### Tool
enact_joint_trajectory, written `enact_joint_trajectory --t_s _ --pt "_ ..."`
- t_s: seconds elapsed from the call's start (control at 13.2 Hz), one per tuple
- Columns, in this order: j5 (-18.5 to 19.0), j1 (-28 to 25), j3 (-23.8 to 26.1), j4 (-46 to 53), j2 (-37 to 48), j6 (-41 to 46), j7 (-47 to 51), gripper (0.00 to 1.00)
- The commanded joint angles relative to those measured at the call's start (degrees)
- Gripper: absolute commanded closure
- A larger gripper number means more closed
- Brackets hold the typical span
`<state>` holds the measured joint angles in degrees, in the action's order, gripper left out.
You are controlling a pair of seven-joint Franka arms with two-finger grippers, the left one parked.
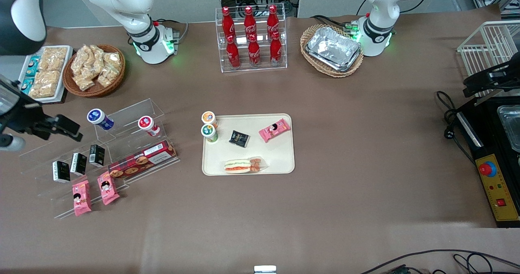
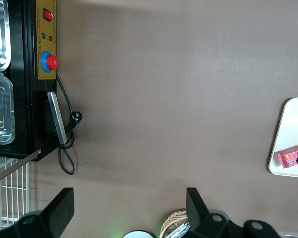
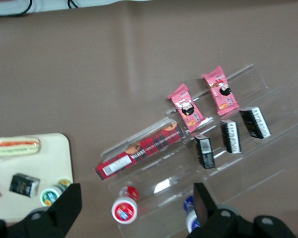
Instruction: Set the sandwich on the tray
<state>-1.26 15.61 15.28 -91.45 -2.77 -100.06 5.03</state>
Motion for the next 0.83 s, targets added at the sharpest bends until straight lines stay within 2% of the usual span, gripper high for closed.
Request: enact_joint_trajectory --t_s 0.0,0.3,0.76 --pt "0.7 -9.2 -10.6 -11.3 11.2 0.8 -4.3 0.0" --pt "1.3 -17.1 -21.1 -15.1 15.7 0.9 -12.5 0.0" --pt "1.3 -17.7 -23.2 -3.1 6.7 2.3 -14.3 0.0"
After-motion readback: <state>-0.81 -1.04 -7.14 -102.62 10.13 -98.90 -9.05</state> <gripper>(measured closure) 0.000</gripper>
